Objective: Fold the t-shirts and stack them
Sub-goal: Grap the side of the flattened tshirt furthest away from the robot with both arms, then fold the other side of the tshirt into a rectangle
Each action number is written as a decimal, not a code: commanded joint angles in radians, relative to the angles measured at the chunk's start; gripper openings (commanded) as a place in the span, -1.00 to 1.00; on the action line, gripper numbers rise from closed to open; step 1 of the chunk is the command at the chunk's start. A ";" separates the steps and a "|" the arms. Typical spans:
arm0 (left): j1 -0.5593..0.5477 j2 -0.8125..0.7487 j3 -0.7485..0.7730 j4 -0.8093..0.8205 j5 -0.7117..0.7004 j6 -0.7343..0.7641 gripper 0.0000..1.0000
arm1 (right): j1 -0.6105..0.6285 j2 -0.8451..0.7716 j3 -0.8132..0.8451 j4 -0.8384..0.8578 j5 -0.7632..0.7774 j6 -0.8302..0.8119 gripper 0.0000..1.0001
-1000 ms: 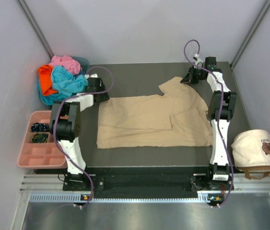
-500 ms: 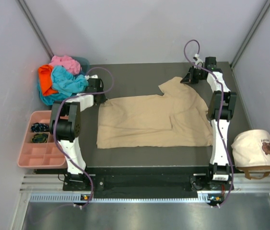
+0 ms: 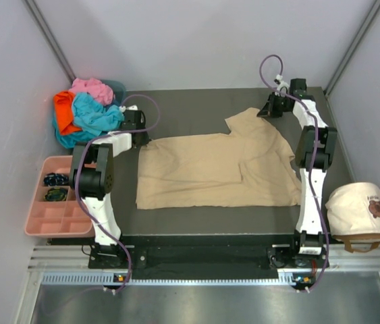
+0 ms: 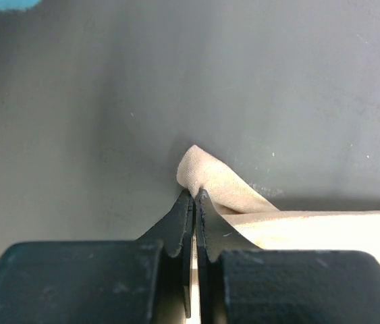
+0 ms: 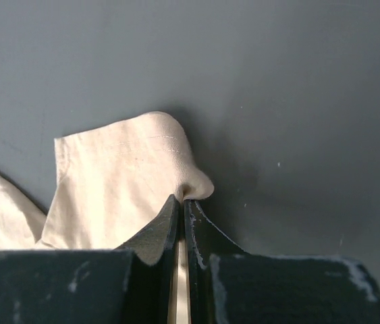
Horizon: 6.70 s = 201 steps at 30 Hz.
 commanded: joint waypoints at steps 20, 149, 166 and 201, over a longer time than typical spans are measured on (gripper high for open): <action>-0.037 -0.250 -0.208 0.071 -0.023 -0.140 -1.00 | 0.002 -0.524 -0.504 0.136 0.205 0.129 -1.00; -0.153 -0.861 -0.704 -0.251 -0.260 -0.472 -0.67 | 0.017 -1.440 -1.514 0.038 0.794 0.523 -0.84; -0.161 -1.075 -0.659 -0.325 -0.397 -0.490 0.53 | 0.019 -1.484 -1.504 0.061 0.894 0.565 0.18; -0.604 -0.065 0.043 0.394 0.202 0.065 0.40 | 0.020 -1.464 -1.417 0.071 0.903 0.537 0.20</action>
